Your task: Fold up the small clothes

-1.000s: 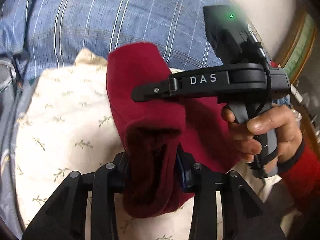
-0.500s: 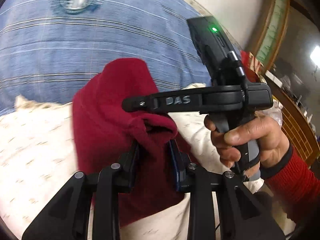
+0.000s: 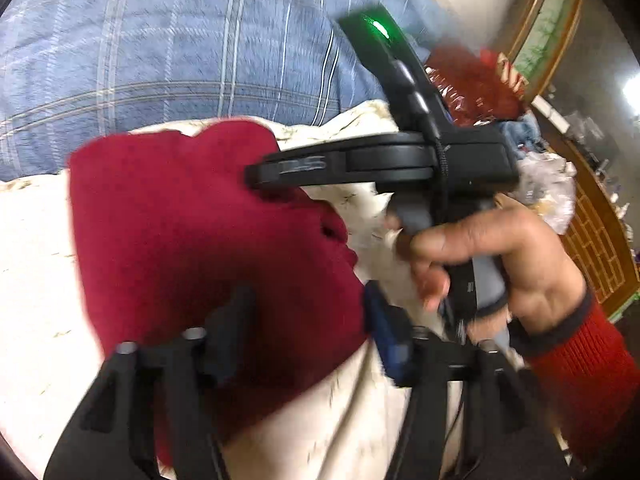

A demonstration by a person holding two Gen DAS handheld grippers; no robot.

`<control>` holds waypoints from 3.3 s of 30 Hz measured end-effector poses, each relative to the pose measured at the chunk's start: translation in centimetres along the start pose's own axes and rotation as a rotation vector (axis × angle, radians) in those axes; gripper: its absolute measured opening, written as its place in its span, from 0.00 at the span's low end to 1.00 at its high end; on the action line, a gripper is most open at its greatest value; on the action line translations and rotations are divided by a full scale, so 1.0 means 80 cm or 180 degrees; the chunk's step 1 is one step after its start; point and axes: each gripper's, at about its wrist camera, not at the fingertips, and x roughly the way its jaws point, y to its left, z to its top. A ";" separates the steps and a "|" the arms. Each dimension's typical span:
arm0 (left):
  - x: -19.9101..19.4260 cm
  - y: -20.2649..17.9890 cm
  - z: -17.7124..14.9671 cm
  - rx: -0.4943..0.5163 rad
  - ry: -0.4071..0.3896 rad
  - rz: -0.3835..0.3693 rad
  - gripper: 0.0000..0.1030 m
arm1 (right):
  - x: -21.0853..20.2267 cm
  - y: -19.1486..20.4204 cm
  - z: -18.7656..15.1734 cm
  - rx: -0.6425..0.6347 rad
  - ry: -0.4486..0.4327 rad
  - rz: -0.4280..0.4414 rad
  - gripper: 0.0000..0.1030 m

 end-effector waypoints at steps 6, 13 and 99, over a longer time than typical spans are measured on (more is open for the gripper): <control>-0.062 0.028 -0.029 0.0226 -0.0330 0.0641 0.66 | -0.074 0.038 -0.021 -0.0275 -0.0329 0.0309 0.44; -0.019 0.062 -0.059 -0.0064 0.0063 0.0818 0.66 | -0.033 0.068 -0.088 -0.0702 -0.0033 0.0013 0.36; -0.111 0.098 -0.109 -0.0598 -0.0302 0.1406 0.70 | -0.067 0.170 -0.193 -0.0806 -0.0385 0.0076 0.41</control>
